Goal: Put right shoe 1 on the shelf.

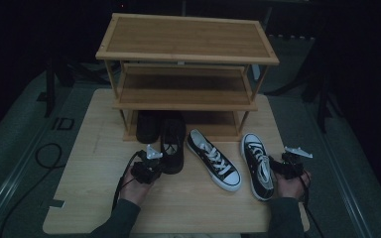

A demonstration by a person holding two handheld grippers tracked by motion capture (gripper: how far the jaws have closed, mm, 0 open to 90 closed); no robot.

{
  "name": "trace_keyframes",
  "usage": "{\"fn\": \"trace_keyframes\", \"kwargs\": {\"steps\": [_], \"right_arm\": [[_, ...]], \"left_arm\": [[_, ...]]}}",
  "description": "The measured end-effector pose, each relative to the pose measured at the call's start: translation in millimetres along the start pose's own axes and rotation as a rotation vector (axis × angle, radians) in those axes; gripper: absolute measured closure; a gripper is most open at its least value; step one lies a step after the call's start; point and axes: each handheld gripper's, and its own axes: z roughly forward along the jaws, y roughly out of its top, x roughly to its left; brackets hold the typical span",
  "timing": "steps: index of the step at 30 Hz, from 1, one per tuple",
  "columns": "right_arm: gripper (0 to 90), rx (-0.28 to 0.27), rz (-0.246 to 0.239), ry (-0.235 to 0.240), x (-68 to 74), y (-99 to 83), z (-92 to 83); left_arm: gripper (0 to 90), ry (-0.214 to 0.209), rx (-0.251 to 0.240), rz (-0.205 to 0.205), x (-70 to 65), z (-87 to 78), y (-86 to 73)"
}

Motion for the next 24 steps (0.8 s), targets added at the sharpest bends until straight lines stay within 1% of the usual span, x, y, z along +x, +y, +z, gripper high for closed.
{"fn": "trace_keyframes", "kwargs": {"steps": [3,4,7,8,9,10,11,12,13,14,15,16,17,18,21,24], "right_arm": [[27.5,0.000,0.000,0.000,0.1,0.0,0.1],[27.5,0.000,0.000,0.000,0.1,0.0,0.1],[27.5,0.000,0.000,0.000,0.1,0.0,0.1],[27.5,0.000,0.000,0.000,0.1,0.0,0.1],[27.5,0.000,0.000,0.000,0.1,0.0,0.1],[27.5,0.000,0.000,0.000,0.1,0.1,0.1],[27.5,0.000,0.001,0.000,0.1,0.1,0.1],[27.5,0.000,0.001,0.000,0.1,0.1,0.1],[27.5,0.000,0.001,0.000,0.1,0.1,0.1],[27.5,0.000,0.001,0.000,0.1,0.1,0.1],[27.5,0.000,0.001,0.000,0.1,0.1,0.1],[27.5,0.000,0.001,0.000,0.1,0.1,0.1],[27.5,0.000,0.001,0.000,0.2,0.1,0.1],[27.5,0.000,0.001,0.000,0.1,0.1,0.1],[27.5,0.000,0.001,0.000,0.2,0.1,0.1],[27.5,0.000,0.001,0.000,0.2,0.1,0.2]], "left_arm": [[88.6,-0.004,-0.002,0.008,-2.8,1.5,1.3],[88.5,0.000,-0.001,0.018,-5.8,2.6,2.3],[87.9,0.003,-0.003,0.024,-8.7,2.9,2.3],[87.7,-0.001,0.001,0.037,-12.6,1.9,1.0],[87.3,-0.001,0.001,0.037,-12.6,1.9,1.0],[86.9,-0.006,0.006,0.054,-18.4,2.5,-0.8],[86.5,-0.006,0.006,0.054,-18.4,2.5,-0.8],[86.0,-0.014,0.022,0.086,-25.4,5.2,-2.9],[86.0,-0.014,0.022,0.086,-25.4,5.2,-2.9],[86.1,-0.026,0.044,0.109,-31.6,10.0,-4.7],[86.1,-0.026,0.044,0.109,-31.6,10.0,-4.7],[86.2,-0.032,0.061,0.124,-36.8,16.4,-6.4],[86.2,-0.032,0.061,0.124,-36.8,16.4,-6.4],[86.4,-0.038,0.072,0.130,-39.7,20.5,-7.2],[86.7,-0.040,0.081,0.143,-43.5,27.0,-6.8],[86.9,-0.037,0.087,0.143,-44.9,34.3,-5.3]]}}
